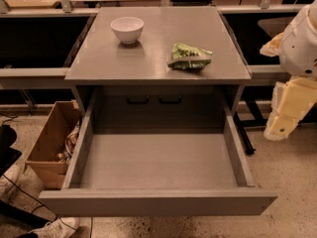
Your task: Close top drawer
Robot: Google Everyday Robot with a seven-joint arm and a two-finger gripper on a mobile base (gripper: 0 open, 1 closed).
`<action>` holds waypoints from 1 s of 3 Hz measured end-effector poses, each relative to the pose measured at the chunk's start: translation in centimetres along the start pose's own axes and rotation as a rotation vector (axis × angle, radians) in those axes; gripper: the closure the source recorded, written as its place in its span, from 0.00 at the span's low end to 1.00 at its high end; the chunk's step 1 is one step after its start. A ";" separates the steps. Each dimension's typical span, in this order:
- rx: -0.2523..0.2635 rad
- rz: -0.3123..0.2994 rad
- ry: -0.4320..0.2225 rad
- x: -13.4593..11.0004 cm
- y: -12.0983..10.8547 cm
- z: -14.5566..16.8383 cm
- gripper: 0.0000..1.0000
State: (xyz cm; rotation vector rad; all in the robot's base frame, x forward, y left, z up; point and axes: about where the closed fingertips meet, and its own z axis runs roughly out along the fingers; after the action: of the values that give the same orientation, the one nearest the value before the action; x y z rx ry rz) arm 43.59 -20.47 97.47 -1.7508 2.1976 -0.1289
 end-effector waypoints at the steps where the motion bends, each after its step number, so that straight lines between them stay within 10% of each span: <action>1: -0.007 0.015 -0.028 0.0 4.0 2.1 0.00; 3: 0.041 0.177 -0.022 3.6 13.2 7.3 0.42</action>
Offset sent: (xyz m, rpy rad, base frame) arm -0.1973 -0.0122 -0.2766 0.0343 0.3058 -0.2592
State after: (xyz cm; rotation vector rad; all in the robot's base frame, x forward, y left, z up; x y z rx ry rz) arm 32.87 -19.75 86.33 -1.5206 2.3052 -0.1111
